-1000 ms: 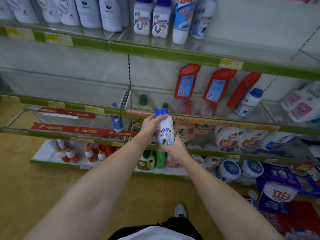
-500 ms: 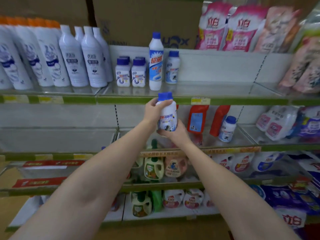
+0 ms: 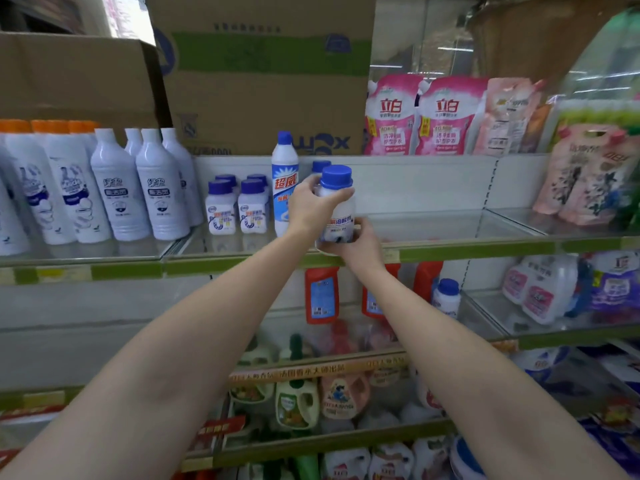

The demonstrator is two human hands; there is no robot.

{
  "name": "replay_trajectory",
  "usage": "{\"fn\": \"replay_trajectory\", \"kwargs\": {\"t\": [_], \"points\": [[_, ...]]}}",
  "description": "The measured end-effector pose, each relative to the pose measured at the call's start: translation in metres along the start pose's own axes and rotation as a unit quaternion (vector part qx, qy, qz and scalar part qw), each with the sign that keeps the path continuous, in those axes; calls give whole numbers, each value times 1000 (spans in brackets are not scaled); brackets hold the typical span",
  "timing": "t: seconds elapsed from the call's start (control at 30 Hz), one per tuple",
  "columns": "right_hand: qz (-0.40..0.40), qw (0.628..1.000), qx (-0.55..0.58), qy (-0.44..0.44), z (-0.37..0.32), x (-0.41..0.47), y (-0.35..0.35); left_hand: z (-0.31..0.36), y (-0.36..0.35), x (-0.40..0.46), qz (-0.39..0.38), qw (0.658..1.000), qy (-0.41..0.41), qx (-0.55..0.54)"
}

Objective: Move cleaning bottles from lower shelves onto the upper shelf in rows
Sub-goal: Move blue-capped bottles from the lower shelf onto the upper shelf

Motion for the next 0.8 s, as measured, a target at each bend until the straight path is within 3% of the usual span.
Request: {"fn": "replay_trajectory", "kwargs": {"t": [0.2,0.4,0.8], "points": [[-17,999,-37,-24,21,55,-14,-16,-19,45,9,994,20,109],[-86,985,-141,-46,30,94,-25,-30,-35,92,-61,967,79,235],[-85,974,-204,-54,48,151,-52,-63,-43,140,-24,960,119,253]]}}
Point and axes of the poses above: each hand's wrist, its own x-axis towards the middle knuckle, its own y-axis out of the back of the hand, z = x × y, the point moved 6 cm from there along x, towards the middle knuckle
